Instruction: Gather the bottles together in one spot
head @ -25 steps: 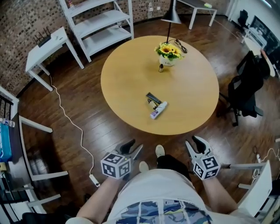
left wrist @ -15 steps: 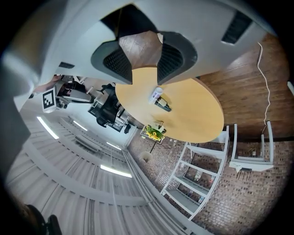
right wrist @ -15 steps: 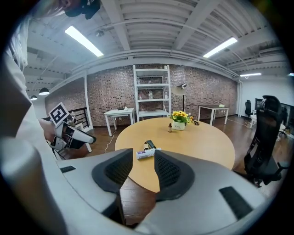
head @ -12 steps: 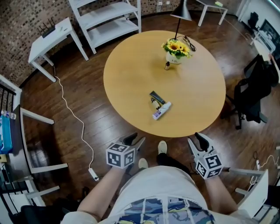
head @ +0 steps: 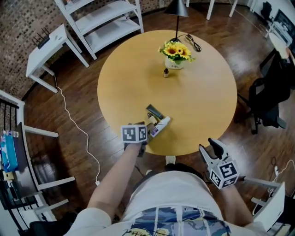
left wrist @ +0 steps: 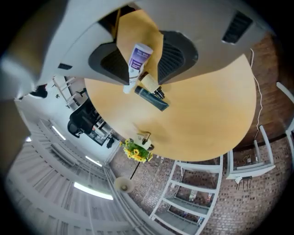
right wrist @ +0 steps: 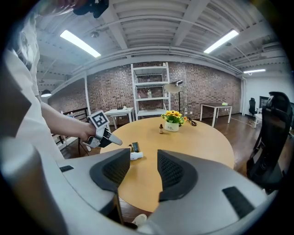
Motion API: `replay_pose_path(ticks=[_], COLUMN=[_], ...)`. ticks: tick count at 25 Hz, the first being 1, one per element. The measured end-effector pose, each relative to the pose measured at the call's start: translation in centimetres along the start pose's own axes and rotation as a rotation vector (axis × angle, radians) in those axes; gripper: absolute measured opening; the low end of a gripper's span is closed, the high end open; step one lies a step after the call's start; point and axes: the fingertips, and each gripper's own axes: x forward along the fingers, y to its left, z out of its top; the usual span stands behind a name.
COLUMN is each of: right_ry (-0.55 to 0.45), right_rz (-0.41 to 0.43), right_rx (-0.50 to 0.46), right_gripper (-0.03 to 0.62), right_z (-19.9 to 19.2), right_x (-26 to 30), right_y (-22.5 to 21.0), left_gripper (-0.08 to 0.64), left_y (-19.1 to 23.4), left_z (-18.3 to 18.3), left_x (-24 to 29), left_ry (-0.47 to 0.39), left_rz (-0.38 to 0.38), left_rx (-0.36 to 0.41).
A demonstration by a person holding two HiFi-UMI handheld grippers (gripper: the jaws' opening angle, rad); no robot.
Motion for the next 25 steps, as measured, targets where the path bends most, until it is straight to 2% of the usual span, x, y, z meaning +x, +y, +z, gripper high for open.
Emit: replay_pose_path(ticks=[3,5,7,10,13,16,19,21,23,25], right_ry=[-0.005,-0.003,0.005,0.011,0.000,-0.024,-0.057,-0.068,-0.083,-0.085], right_rz=[0.009,0.013,0.009,0.001,-0.003,0.005,0.030,0.068,0.112,0.151], right_rx=[0.009,0.019,0.031,0.061,0.072,0.078,0.095,0.122,0.128,0.117], right_gripper=[0.211,0.210,0.210,0.210,0.210,0.210,0.210,0.177,0.156,0.156], right_z=[0.2,0.0,-0.6,-1.4,-1.9,-1.5,-0.6,-0.1,0.4,0.9], right_x=[0.1,0.1,-0.1,-0.2,-0.1,0.3,0.6,0.8,1.6,2.9], right_y=[-2.6,-4.3,-6.0,-8.4,-9.9,-10.4,-10.1,-9.3,-8.7,-8.1], left_gripper=[0.207,0.207,0.236,0.183,0.147,0.146,0.144,0.144,0.144,0.144], left_y=[1.1,1.5,1.6,2.1,2.2,2.4,2.2,1.4,-0.3,-2.8], left_z=[0.0,-0.1,-0.1,0.0,-0.3,-0.5,0.0,0.7,1.7,2.7], left_x=[4.3,6.6,8.2,9.0,9.2,8.4,6.4,4.6,2.8,1.1], left_ry=[0.106,0.150,0.182,0.249,0.274,0.248,0.183,0.126,0.062,-0.003], left_rz=[0.053,0.071,0.082,0.153,0.166,0.154,0.156,0.143,0.090,0.000], left_rx=[-0.011,-0.040,-0.070,-0.008,0.032,0.005,-0.006,0.003,0.017,0.045])
